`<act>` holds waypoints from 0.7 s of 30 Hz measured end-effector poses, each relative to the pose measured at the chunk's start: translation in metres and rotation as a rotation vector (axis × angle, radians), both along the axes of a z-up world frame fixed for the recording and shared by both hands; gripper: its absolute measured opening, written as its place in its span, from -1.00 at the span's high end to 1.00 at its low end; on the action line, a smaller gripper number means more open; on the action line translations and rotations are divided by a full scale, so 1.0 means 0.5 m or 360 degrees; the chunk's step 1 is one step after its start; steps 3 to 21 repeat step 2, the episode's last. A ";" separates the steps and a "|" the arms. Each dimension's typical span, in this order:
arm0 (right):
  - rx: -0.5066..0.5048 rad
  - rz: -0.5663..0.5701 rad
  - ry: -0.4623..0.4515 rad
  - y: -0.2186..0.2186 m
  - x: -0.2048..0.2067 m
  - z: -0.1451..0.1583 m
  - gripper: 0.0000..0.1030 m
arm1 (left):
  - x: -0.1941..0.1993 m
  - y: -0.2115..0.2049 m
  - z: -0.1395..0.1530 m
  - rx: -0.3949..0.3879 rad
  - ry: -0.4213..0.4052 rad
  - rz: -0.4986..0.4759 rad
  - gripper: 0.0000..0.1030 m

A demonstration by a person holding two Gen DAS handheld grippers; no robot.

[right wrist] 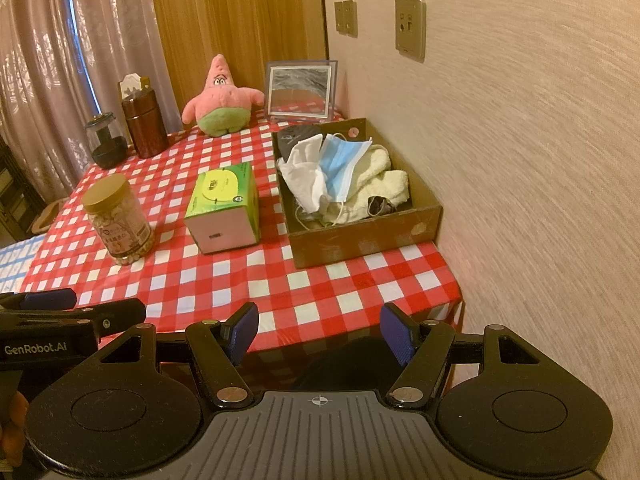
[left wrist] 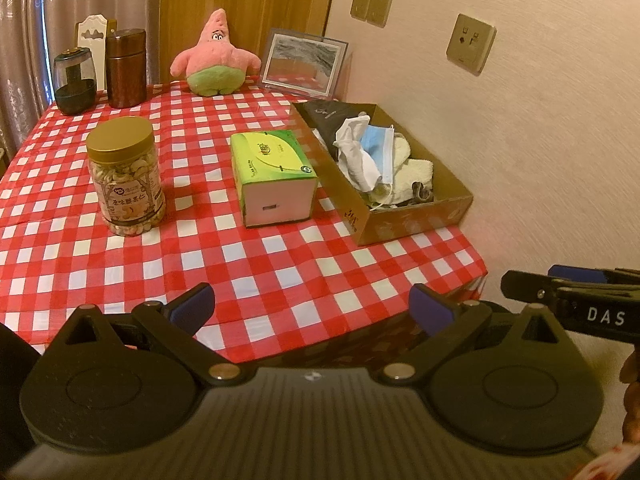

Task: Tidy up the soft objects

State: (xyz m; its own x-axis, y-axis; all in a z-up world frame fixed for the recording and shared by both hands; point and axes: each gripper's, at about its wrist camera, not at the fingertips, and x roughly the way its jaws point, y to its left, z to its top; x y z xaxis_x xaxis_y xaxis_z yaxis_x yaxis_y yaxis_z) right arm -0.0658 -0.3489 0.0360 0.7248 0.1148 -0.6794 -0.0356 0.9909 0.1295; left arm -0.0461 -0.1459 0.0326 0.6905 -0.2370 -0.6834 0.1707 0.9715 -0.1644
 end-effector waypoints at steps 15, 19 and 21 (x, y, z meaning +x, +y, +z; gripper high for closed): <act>0.0002 -0.0002 0.0000 0.000 0.000 0.000 -0.30 | 0.001 -0.001 0.001 -0.0005 -0.0004 -0.0003 -0.99; 0.0002 -0.0002 0.0000 0.000 0.000 0.000 -0.30 | 0.001 -0.001 0.001 -0.0005 -0.0004 -0.0003 -0.99; 0.0002 -0.0002 0.0000 0.000 0.000 0.000 -0.30 | 0.001 -0.001 0.001 -0.0005 -0.0004 -0.0003 -0.99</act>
